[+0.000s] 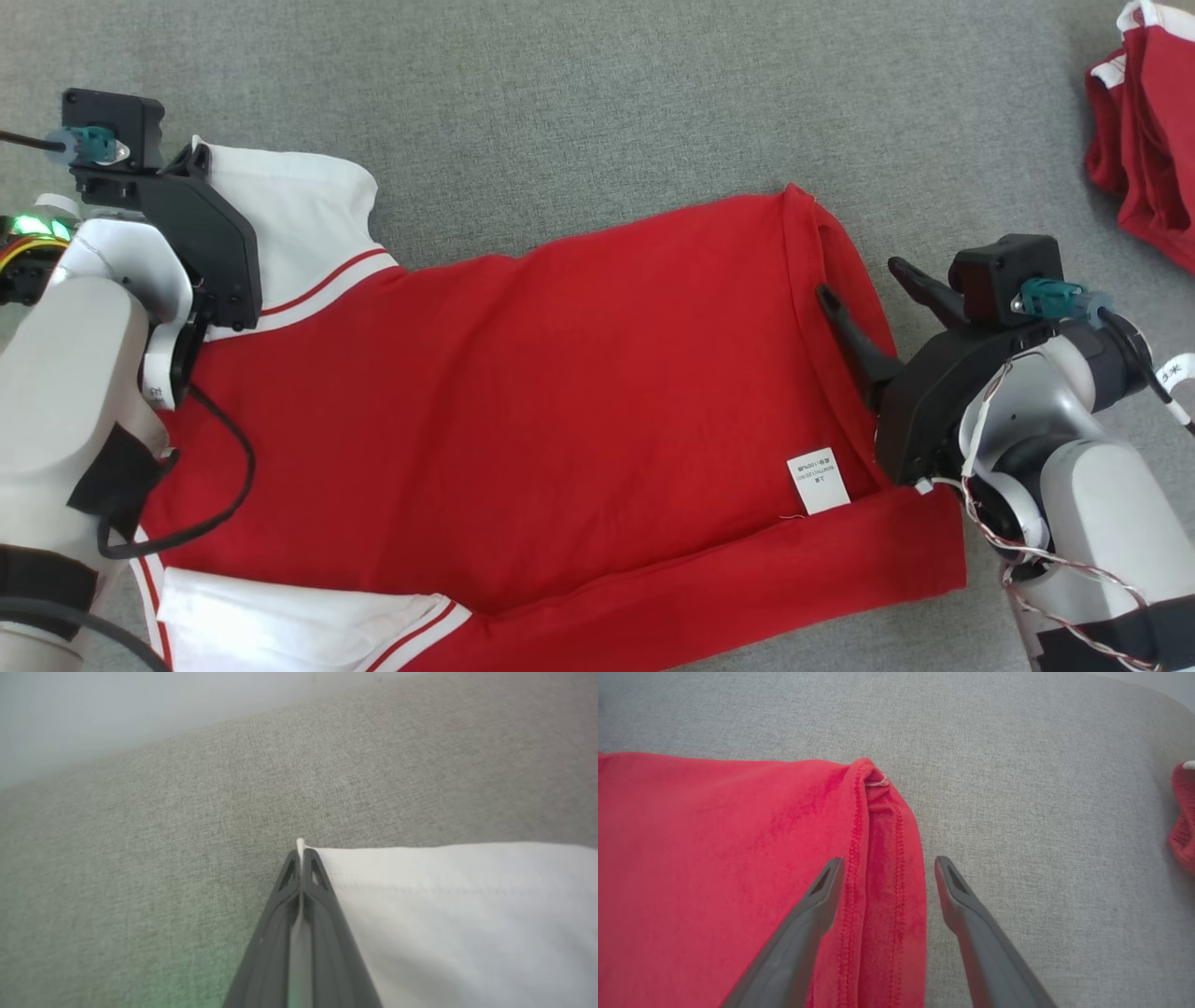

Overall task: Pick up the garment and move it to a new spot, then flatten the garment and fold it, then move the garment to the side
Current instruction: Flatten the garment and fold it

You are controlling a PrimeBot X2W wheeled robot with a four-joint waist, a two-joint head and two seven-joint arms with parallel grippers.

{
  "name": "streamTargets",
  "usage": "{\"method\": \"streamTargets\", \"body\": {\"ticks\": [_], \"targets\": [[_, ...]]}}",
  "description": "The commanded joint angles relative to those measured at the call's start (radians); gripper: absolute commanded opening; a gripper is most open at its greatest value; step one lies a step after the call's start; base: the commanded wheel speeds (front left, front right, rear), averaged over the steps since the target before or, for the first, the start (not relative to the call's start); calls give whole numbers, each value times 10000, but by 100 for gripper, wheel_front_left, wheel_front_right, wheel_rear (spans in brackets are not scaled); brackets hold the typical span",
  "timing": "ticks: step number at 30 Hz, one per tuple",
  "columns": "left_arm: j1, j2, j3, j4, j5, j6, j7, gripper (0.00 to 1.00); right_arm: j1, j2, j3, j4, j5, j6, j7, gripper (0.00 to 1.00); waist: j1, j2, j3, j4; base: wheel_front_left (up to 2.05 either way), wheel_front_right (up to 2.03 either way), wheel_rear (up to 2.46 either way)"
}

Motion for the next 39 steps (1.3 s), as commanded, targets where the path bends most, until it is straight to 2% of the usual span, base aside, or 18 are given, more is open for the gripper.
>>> {"method": "streamTargets", "body": {"ticks": [1, 7, 11, 18, 22, 29, 36, 39], "targets": [[187, -91, -147, 184, -38, -65, 141, 0, -143, -43, 19, -16, 8, -25, 22, 100, 1, 0, 14, -7, 0, 0, 0], [57, 37, -150, 18, -103, -224, 158, 0, -628, -262, -246, -203, -403, -25, 496, 100, 1, 0, 91, 127, 0, 0, 0], [61, 64, -166, -210, -189, -267, 225, 0, -963, -309, -319, -367, -781, -25, 1501, 100, 1, 0, 84, 314, 0, 0, 0], [110, 200, -128, -714, -292, -147, 372, 0, -1687, 186, -21, -860, -1123, -25, 2133, 100, 1, 0, 132, 515, 0, 0, 0], [136, 254, -95, -824, -366, -100, 416, 0, -1972, 189, 400, -505, -1708, -25, 2495, 100, 1, 0, 203, 531, 0, 0, 0], [201, 201, -165, -937, -461, -64, 440, 0, -2425, 398, 135, 519, -3132, -25, 2337, 100, 1, 0, 302, 573, 0, 0, 0], [141, 262, -193, -923, -509, -99, 394, 0, -2639, 699, 374, 904, -2696, -25, 1860, 100, 1, 0, 280, 602, 0, 0, 0], [138, 281, -202, -955, -548, -74, 416, 0, -2637, 526, 613, 1115, -2808, -25, 2039, 100, 1, 0, 281, 624, 0, 0, 0]]}}
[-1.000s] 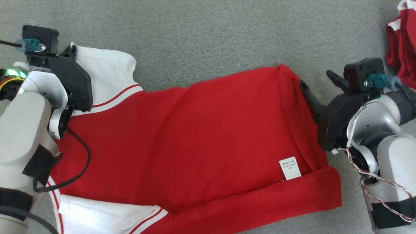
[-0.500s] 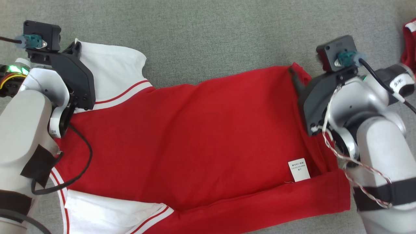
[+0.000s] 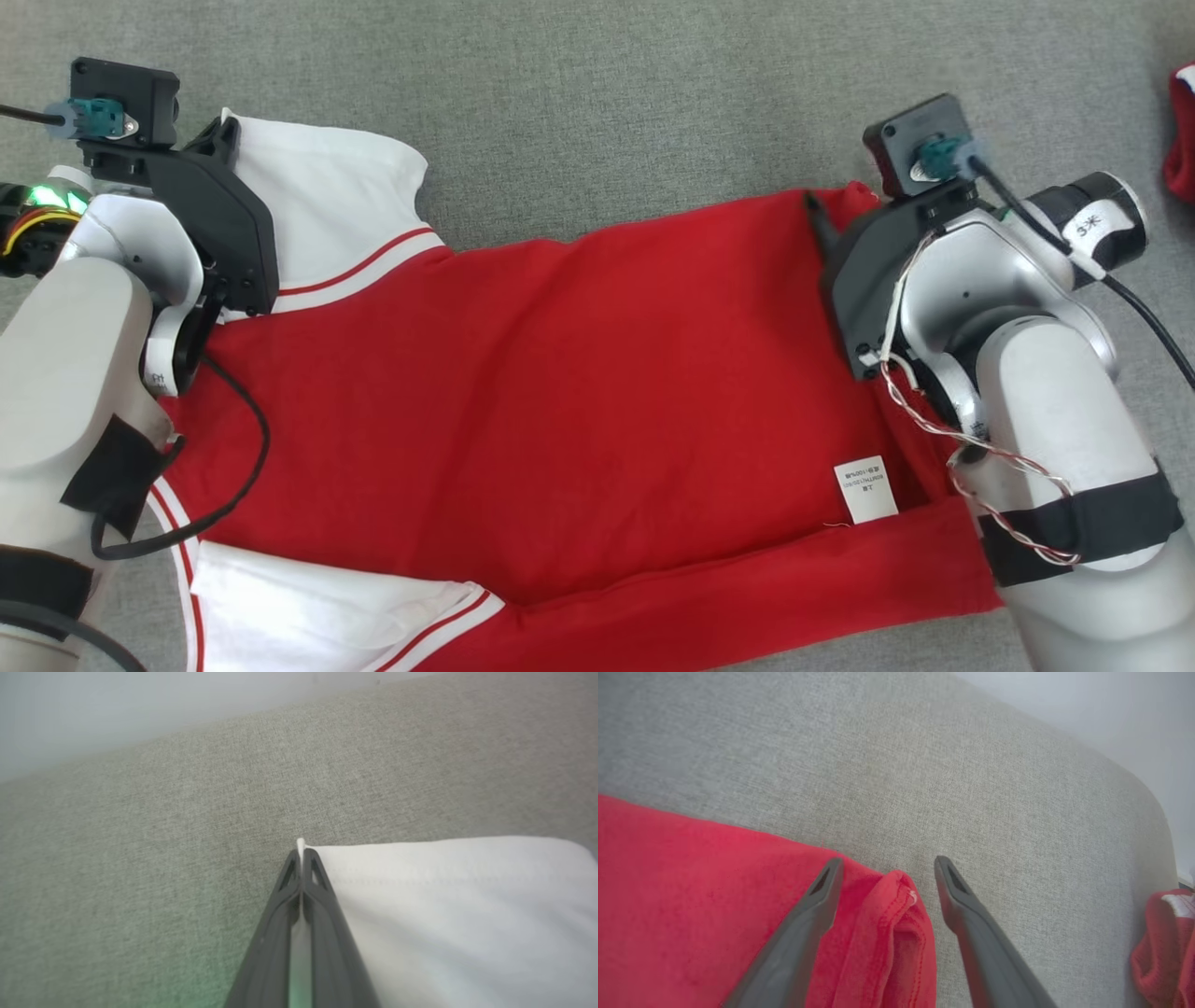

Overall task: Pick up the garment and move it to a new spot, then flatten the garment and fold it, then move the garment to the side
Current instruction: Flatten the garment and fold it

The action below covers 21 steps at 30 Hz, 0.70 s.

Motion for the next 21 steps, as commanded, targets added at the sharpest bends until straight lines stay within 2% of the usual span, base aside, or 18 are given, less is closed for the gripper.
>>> {"method": "streamTargets", "body": {"ticks": [1, 6, 7, 8, 9, 11, 12, 13, 16, 18, 19, 20, 21], "targets": [[210, 72, -59, 93, -124, 39, 43, 0, -18, -193, 36, 29, -198, -25, 52, 100, 0, -1, 6, 14, 0, 0, 0], [314, 72, -100, 32, -117, 68, 36, 0, 61, -514, -4, 101, -573, -25, 366, 100, 0, -1, 19, 31, 0, 0, 0], [319, 79, -109, 25, -124, 72, 33, 0, 81, -535, -29, 70, -554, -25, 380, 97, 0, -1, 20, 28, 0, 0, 0], [324, 90, -115, 16, -127, 75, 41, 0, 101, -548, -53, 45, -533, -25, 374, 85, 0, -1, 19, 21, 0, 0, 0], [321, 102, -120, 14, -133, 74, 32, 0, 138, -575, -71, 42, -507, -25, 383, 49, 0, -1, 16, 13, 0, 0, 0], [298, 105, -137, -6, -137, 70, 23, 0, 226, -599, -64, 7, -452, -25, 407, 44, 0, -1, 6, -6, 0, 0, 0], [286, 100, -151, -21, -136, 74, 25, 0, 268, -626, -39, -3, -432, -25, 446, 36, 0, -1, -3, -16, 0, 0, 0], [281, 103, -162, -32, -137, 56, 25, 0, 284, -644, -36, -19, -413, -25, 482, 36, 0, -1, -10, -25, 0, 0, 0], [255, 112, -192, -46, -151, 52, 44, 0, 335, -705, -38, -50, -359, -25, 495, 21, 0, -1, -26, -47, 0, 0, 0], [248, 125, -208, -43, -153, 53, 45, 0, 338, -702, -59, -65, -322, -25, 448, 16, 0, -1, -33, -53, 0, 0, 0], [248, 133, -218, -41, -152, 54, 44, 0, 343, -708, -53, -59, -320, -25, 433, 7, 0, -1, -36, -53, 0, 0, 0], [261, 142, -225, -44, -152, 63, 35, 0, 347, -693, -84, -63, -317, -25, 398, 4, 0, -1, -38, -51, 0, 0, 0], [281, 146, -240, -59, -148, 81, 30, 0, 353, -674, -101, -64, -329, -25, 388, 7, 0, -1, -43, -46, 0, 0, 0]]}}
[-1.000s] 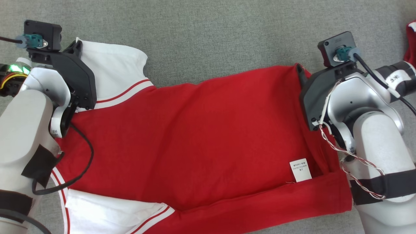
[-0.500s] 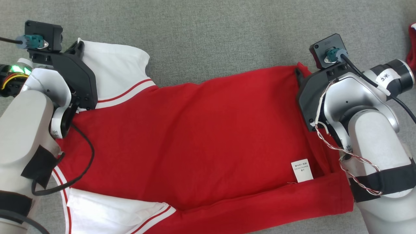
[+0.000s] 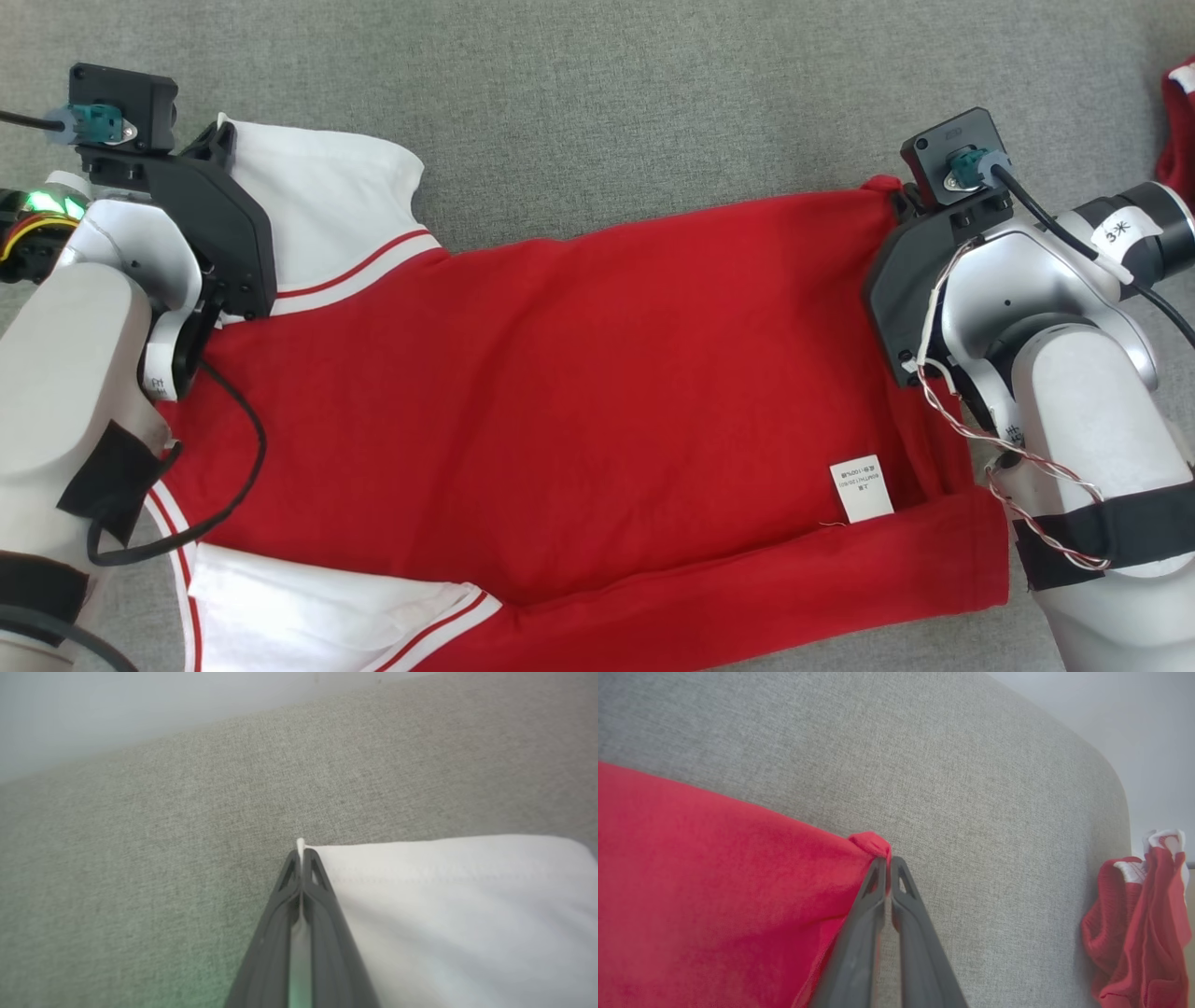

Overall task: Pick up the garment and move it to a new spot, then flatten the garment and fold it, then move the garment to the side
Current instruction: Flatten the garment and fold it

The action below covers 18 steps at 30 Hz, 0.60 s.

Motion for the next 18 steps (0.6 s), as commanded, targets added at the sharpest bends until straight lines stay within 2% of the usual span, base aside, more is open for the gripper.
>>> {"method": "streamTargets", "body": {"ticks": [1, 2, 3, 12, 18], "targets": [[238, 28, -88, 47, -10, 25, 44, 0, 130, 0, 42, 6, 12, -25, -19, 7, 0, -1, -13, 12, 0, 0, 0], [245, 40, -91, 23, 2, 56, 18, 0, 131, 9, 55, 6, 35, -25, -41, 5, 0, -1, -20, 18, 0, 0, 0], [248, 63, -75, -14, 27, 94, -62, 0, 124, 12, 59, -3, 44, -25, -77, 0, 0, -1, -26, 24, 0, 0, 0], [201, 354, 193, -383, 232, 428, -1199, 0, 177, 528, -1093, 192, 18, -26, -672, 0, 0, -1, -152, 110, 0, 0, 0], [284, 448, 253, -588, 249, 265, -1936, 0, 285, 638, -1333, 296, -38, -26, -991, 0, 0, -1, -308, 201, 0, 0, 0]]}}
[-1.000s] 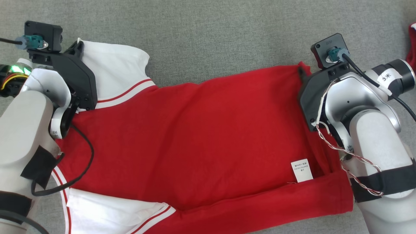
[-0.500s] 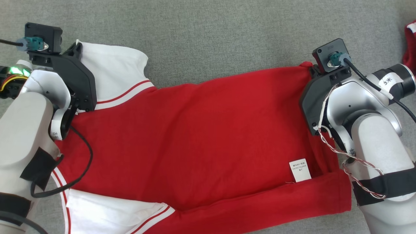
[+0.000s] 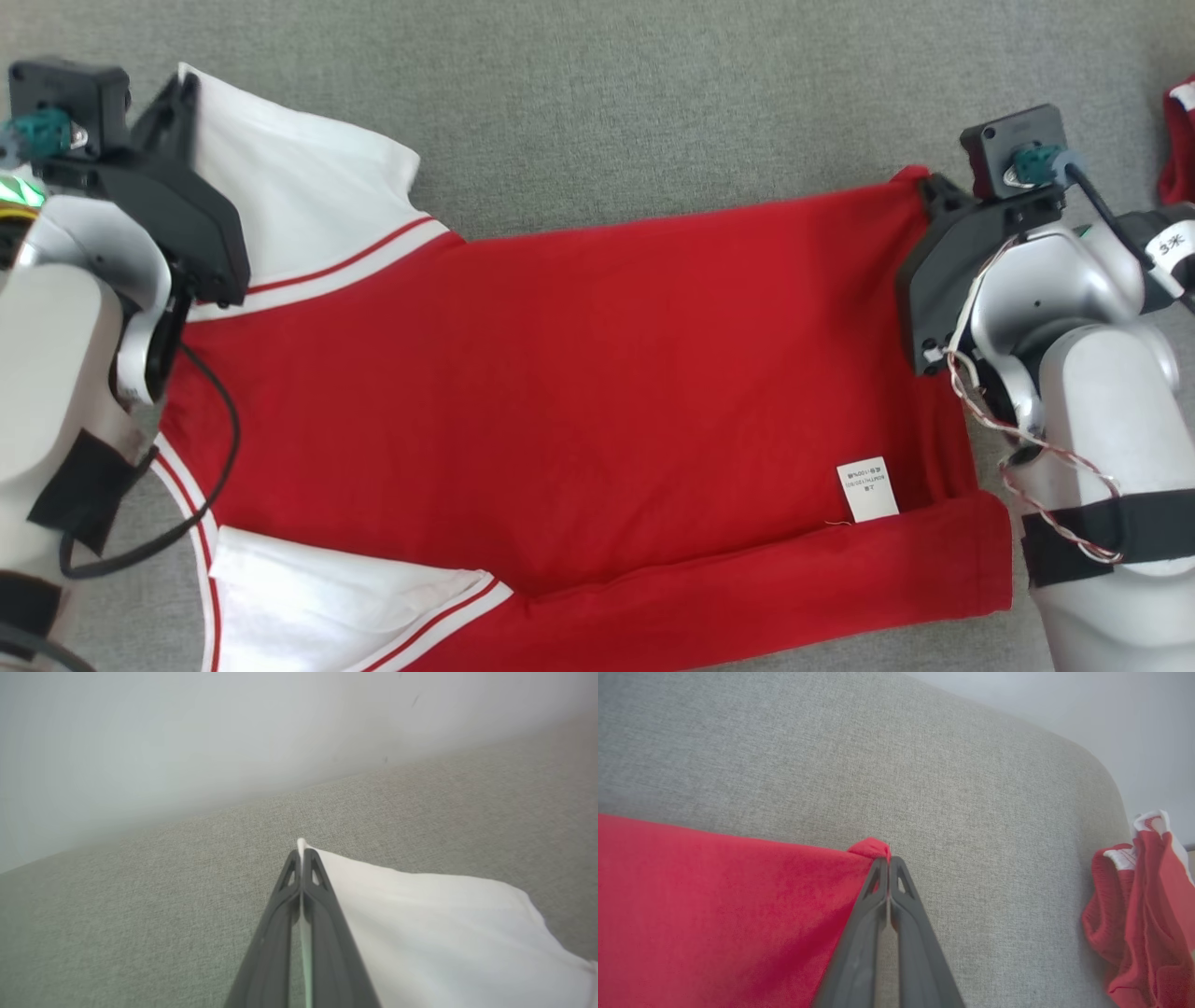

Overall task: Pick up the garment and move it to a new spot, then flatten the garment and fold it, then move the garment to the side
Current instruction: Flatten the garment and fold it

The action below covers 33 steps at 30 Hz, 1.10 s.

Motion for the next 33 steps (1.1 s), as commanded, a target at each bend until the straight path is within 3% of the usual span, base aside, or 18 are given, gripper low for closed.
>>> {"method": "streamTargets", "body": {"ticks": [1, 7, 11, 22, 27, 33], "targets": [[184, 15, 65, -31, -133, -14, -84, 0, 139, 38, 16, 4, 35, -26, -42, 0, -1, -1, -55, 36, 0, 0, 0], [1025, -27, 573, -814, -1199, -670, -410, 0, 600, 45, 294, -250, 784, -26, -267, 0, -1, -1, -321, 96, 0, 0, 0], [2480, 273, 991, -2441, -2089, -929, -666, 0, 1302, -18, -39, -705, 1428, -26, -343, 0, -1, -1, -730, 271, 0, 0, 0], [6848, 747, 1439, -6097, -2921, 149, -1306, 0, 3319, 35, -1091, -1710, 2344, -26, -179, 0, -1, -1, -1782, 872, 0, 0, 0], [8082, 564, 1420, -6810, -3240, 377, -1609, 0, 3897, 127, -1462, -1708, 2502, -26, -104, 0, -1, -1, -2149, 1165, 0, 0, 0], [9166, 149, 1397, -6696, -3732, 390, -2027, 0, 4627, 276, -2209, -1367, 2577, -26, -67, 0, -1, -1, -2732, 1514, 0, 0, 0]]}}
